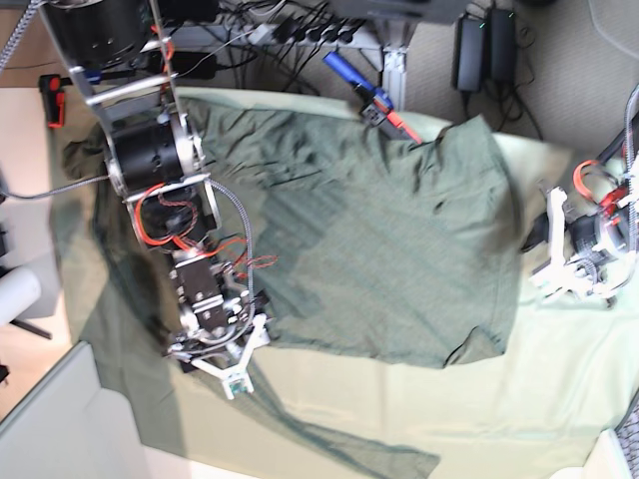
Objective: Fold the T-shirt properly
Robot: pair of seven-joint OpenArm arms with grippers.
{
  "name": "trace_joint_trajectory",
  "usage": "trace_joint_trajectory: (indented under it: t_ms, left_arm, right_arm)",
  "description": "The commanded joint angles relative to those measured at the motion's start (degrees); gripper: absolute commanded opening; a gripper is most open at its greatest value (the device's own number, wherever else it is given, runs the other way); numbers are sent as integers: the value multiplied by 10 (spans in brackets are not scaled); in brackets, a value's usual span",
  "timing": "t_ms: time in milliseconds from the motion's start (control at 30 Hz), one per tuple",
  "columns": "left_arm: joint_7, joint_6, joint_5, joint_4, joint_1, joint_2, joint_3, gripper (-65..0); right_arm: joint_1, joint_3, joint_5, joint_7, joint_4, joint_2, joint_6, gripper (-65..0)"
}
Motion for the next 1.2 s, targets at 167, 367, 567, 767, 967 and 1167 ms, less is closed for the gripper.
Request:
trace_joint_trajectory:
  t_ms: [167, 367, 567, 767, 967, 1167]
  left_arm:
    - [-8, 3, -11, 9, -3, -9, -21, -324]
    - [-8, 3, -11, 9, -3, -9, -21, -324]
    - [-8, 3, -11, 9, -4, -9, -21, -324]
    - [-15, 3, -9, 9, -5, -9, -22, -324]
    - [-22, 3, -4, 9, -5, -9, -22, -324]
    - [-22, 3, -3, 9, -5, -9, -22, -324]
  right_arm:
    - [17, 2, -3, 6, 5, 26, -10, -242]
    - [15, 2, -4, 21, 5, 28, -10, -592]
    - [15, 2, -18, 38, 8, 27, 18, -650]
    - [-3, 2, -18, -5, 60, 32, 17, -650]
    - [-103, 2, -18, -56, 239, 73, 17, -650]
    - [-188, 4, -18, -87, 378, 116, 11, -650]
